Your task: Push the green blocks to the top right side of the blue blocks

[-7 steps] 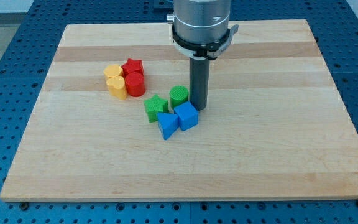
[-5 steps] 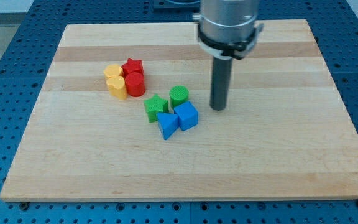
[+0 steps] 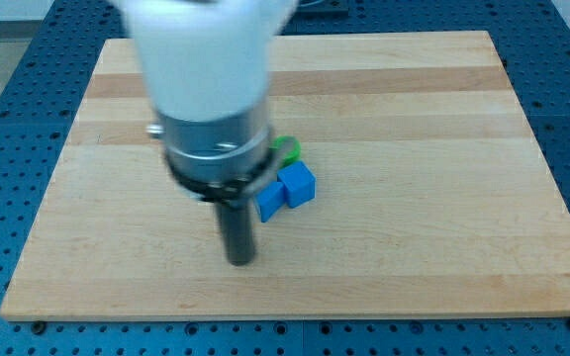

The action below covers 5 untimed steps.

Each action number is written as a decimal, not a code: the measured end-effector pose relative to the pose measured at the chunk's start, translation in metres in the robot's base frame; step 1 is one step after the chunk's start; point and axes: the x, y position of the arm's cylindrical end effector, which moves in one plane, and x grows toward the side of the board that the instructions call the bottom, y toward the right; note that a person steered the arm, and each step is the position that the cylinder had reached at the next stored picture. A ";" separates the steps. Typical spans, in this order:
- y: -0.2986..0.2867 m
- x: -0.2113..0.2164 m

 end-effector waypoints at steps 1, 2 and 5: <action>-0.050 -0.024; -0.070 -0.054; -0.025 -0.098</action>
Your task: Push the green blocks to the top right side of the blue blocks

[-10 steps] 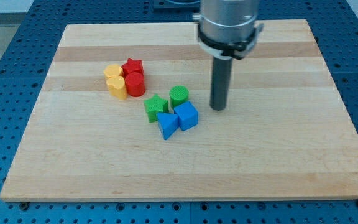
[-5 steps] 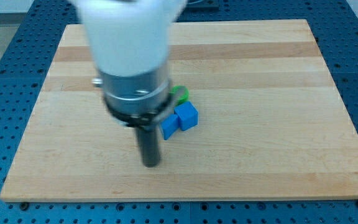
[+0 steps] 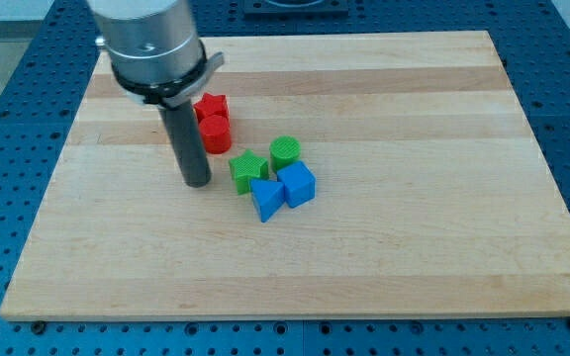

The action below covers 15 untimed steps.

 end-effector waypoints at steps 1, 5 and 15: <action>0.009 0.007; 0.092 -0.023; 0.210 -0.099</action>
